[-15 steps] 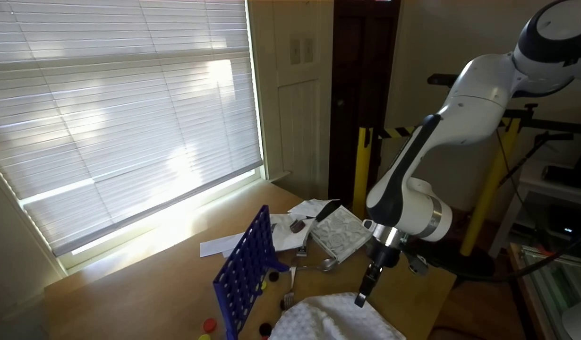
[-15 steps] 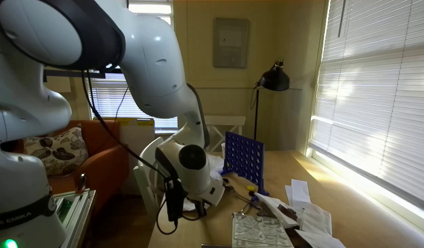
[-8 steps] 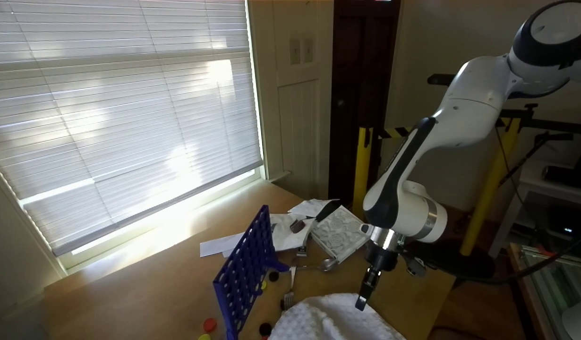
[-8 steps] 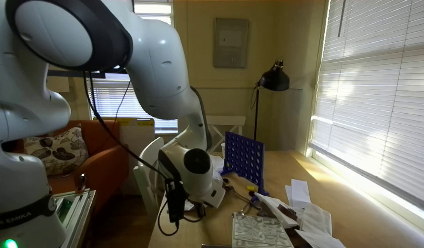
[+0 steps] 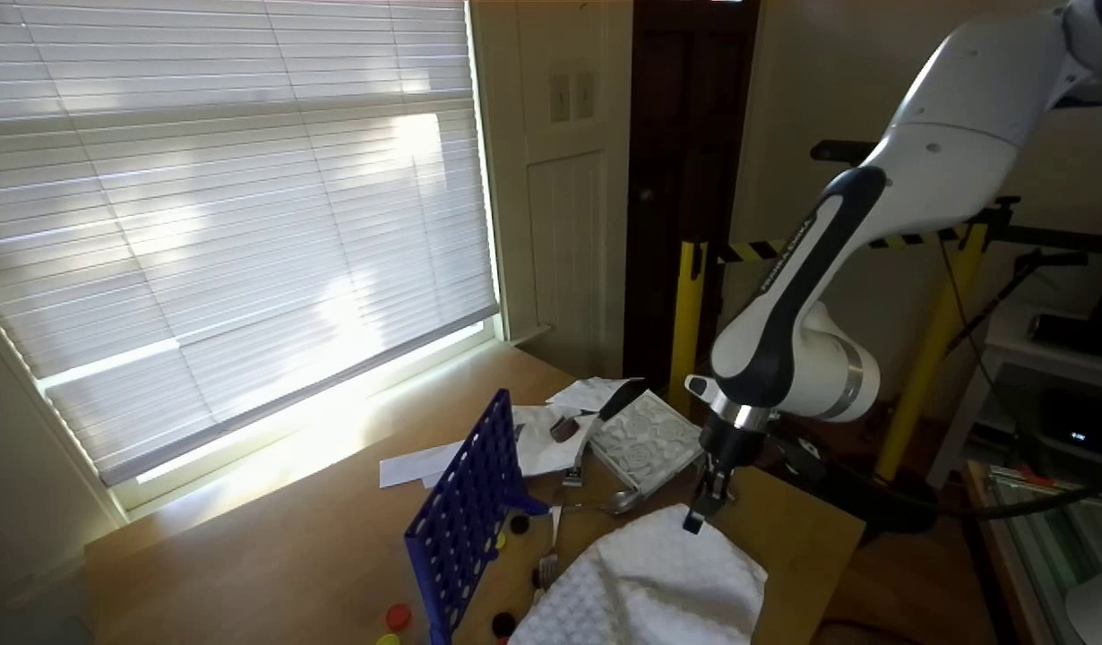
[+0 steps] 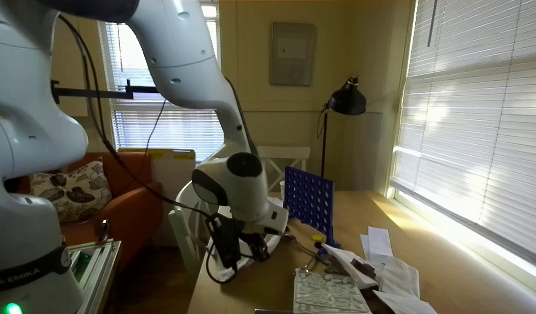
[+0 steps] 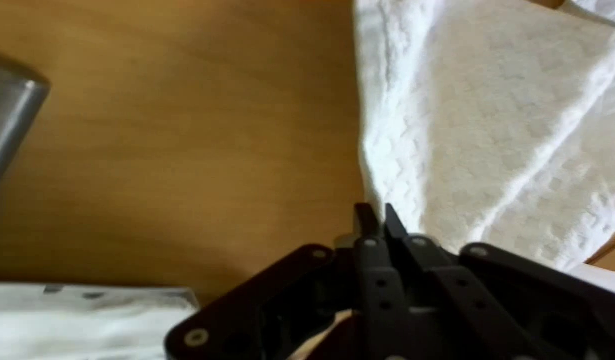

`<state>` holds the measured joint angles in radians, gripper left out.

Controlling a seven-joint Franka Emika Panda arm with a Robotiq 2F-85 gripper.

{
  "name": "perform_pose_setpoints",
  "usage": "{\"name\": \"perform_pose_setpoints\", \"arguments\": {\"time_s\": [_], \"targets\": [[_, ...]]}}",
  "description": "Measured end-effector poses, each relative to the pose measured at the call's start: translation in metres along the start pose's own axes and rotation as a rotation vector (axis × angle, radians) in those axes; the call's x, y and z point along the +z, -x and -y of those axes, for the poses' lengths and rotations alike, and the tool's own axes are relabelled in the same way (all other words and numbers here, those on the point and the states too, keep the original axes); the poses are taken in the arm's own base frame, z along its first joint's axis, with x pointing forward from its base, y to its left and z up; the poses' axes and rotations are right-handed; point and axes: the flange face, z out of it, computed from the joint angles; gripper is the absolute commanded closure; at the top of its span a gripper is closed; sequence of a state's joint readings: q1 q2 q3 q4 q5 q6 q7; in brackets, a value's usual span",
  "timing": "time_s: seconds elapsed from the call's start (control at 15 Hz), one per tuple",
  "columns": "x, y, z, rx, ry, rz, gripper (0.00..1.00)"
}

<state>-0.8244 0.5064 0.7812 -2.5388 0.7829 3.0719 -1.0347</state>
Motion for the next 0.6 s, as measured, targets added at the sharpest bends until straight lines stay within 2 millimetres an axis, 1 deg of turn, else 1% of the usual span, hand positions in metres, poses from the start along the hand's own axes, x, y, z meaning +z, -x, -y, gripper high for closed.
{"name": "perform_pose_setpoints", "arguments": {"time_s": [0.2,0.27,0.33,0.4,0.6], "targets": [[-0.032,-0.02,-0.001,-0.142,0.067,-0.021,0.99],[-0.04,-0.025,-0.003,-0.185,0.091,-0.022,0.71],[-0.047,-0.028,-0.007,-0.213,0.115,-0.019,0.69],[-0.053,-0.03,-0.011,-0.23,0.134,-0.01,0.64],[-0.065,-0.033,-0.024,-0.221,0.203,0.013,0.43]]}}
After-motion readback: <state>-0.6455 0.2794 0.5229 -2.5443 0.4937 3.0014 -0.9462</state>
